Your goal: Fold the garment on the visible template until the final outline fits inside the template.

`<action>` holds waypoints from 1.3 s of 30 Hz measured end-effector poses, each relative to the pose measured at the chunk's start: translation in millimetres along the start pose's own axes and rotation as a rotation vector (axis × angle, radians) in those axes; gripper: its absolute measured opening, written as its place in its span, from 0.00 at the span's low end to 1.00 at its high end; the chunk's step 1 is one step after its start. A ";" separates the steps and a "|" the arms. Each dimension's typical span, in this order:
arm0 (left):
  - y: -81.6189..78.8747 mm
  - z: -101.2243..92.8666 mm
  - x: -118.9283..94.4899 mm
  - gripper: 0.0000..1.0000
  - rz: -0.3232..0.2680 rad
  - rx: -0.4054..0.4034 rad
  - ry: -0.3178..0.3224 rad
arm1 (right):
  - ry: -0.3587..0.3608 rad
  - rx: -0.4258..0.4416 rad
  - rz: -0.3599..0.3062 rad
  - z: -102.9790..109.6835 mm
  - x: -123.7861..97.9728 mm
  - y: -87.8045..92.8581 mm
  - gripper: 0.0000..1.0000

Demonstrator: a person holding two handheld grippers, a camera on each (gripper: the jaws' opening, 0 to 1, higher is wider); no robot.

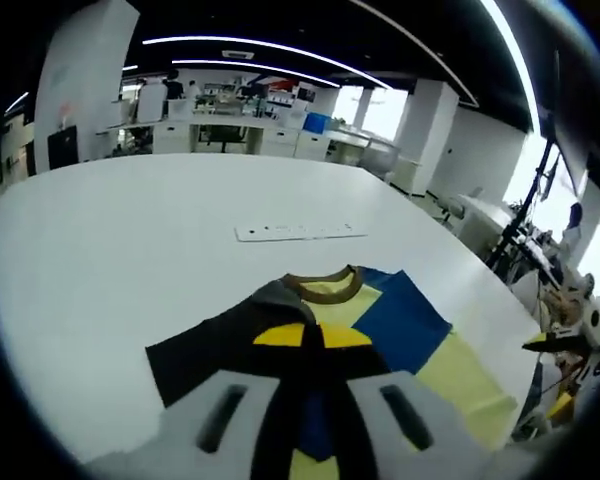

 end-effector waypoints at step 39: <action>-0.3 -77.0 84.8 0.00 -0.048 0.046 0.243 | 0.021 0.041 0.050 -16.6 2.8 14.9 0.99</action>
Point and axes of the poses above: the point that each gripper's makers call its tool centre point, and the gripper's own axes: x roughly forward along the fingers, z roughly to its left, y roughly out of its underside, the point moved 10 cm from there along -x, roughly backward along the fingers, and after that the axes turned 13 degrees about y, right-handed, at the moved point
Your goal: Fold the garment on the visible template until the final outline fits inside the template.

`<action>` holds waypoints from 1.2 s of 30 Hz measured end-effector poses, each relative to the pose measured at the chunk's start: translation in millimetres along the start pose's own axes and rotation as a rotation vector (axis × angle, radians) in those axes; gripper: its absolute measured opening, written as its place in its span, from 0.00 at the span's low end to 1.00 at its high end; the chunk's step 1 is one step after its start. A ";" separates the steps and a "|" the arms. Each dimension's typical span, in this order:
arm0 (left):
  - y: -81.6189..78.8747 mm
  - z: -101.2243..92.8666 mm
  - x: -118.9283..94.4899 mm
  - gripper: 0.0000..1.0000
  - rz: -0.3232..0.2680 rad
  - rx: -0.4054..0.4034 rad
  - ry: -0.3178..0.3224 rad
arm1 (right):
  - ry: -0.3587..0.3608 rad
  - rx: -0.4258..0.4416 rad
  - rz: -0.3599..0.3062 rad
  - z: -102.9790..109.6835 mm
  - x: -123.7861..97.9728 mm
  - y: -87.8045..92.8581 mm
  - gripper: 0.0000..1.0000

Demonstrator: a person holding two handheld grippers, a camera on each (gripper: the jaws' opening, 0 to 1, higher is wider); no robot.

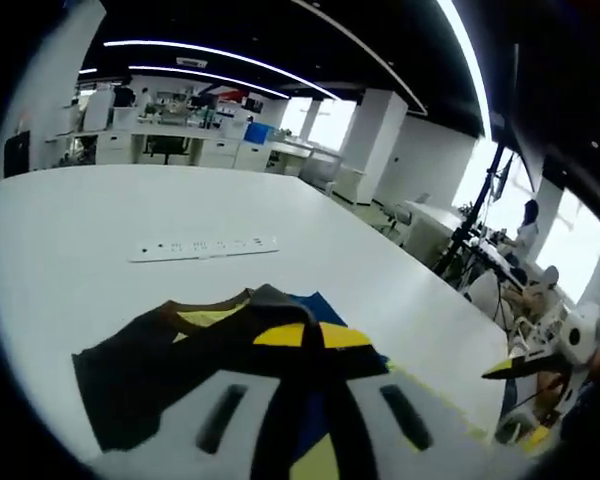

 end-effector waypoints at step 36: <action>73.6 -33.0 68.1 0.00 0.194 0.012 0.120 | 0.006 0.042 0.021 -5.9 16.5 13.7 0.99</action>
Point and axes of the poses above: the point that each gripper's makers call its tool centre point, and the gripper's own axes: x roughly forward along the fingers, z roughly to its left, y roughly out of its underside, the point moved 10 cm from there along -x, roughly backward along the fingers, and after that the axes turned 13 degrees about y, right-handed, at the moved point
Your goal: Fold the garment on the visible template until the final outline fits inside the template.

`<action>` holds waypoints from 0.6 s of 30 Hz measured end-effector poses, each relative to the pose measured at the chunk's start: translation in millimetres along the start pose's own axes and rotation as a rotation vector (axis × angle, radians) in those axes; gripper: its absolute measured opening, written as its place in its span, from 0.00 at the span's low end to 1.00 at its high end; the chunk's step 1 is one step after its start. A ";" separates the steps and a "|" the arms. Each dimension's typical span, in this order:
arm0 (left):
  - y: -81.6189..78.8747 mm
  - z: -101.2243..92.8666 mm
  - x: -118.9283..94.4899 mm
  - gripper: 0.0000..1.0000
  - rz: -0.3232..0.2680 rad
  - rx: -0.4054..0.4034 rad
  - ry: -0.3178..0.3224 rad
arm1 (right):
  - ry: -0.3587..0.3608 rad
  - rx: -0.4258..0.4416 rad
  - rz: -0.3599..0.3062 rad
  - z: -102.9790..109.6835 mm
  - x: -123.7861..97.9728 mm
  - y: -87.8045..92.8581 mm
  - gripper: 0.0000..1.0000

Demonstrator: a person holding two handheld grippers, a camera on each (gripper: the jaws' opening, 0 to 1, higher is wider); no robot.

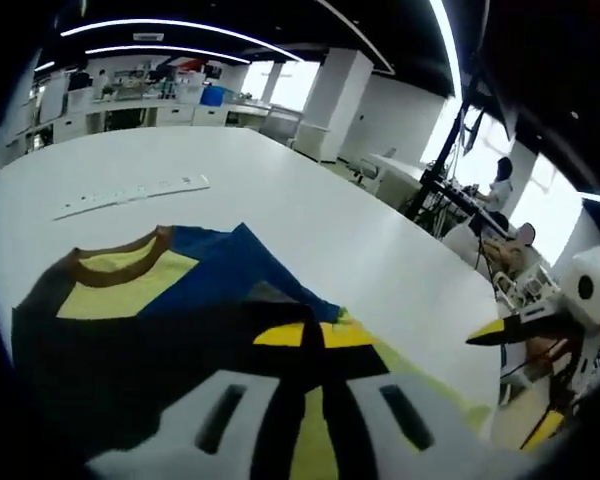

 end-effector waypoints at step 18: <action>18.0 -7.3 7.1 0.36 0.092 0.139 0.075 | -0.001 0.014 -0.012 -3.9 2.3 -1.4 0.99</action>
Point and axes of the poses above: the point that each gripper's makers call its tool centre point, and the gripper's own axes: x roughly forward along the fingers, z roughly to its left, y roughly out of its underside, the point moved 10 cm from there along -x, roughly backward along the fingers, and after that the axes turned 13 degrees about y, right-handed, at the moved point
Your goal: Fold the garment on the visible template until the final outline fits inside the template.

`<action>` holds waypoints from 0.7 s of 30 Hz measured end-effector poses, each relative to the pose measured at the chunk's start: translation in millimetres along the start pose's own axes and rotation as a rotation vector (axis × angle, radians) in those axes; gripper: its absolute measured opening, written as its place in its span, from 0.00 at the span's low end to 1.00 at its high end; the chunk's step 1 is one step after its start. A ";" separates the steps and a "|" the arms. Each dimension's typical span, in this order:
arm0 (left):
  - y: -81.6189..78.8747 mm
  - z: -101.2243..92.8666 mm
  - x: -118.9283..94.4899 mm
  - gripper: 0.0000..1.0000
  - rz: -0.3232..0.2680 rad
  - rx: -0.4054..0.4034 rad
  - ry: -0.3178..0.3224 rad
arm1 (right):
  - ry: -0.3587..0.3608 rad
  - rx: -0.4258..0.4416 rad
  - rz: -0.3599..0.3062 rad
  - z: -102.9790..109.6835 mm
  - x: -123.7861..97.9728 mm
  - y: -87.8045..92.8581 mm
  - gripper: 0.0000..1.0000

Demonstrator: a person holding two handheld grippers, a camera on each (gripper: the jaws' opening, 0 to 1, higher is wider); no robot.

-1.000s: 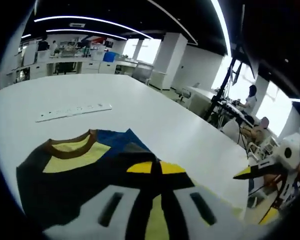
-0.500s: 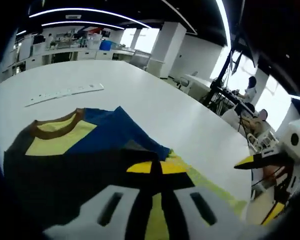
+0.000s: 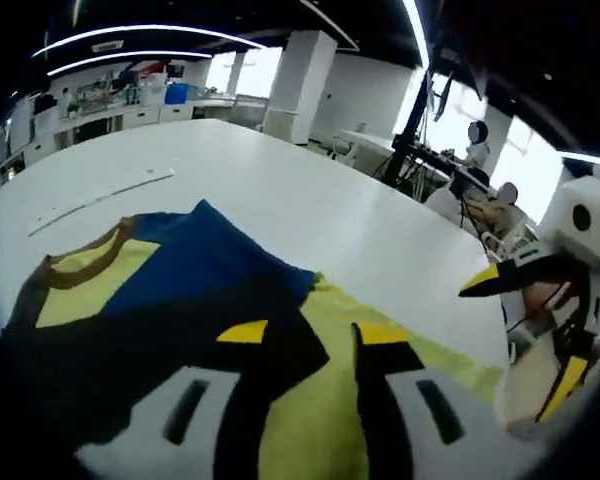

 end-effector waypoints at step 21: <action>1.1 15.8 -73.2 0.99 -0.107 0.077 -0.119 | -0.021 -0.006 -0.088 -9.8 12.4 -23.6 0.99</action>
Point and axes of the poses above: the point that each gripper's makers call its tool centre point, and the gripper's own axes: x roughly forward along the fingers, z roughly to its left, y roughly out of its underside, the point moved 10 cm from there along -x, roughly backward along the fingers, and after that the axes turned 13 degrees about y, right-handed, at the moved point
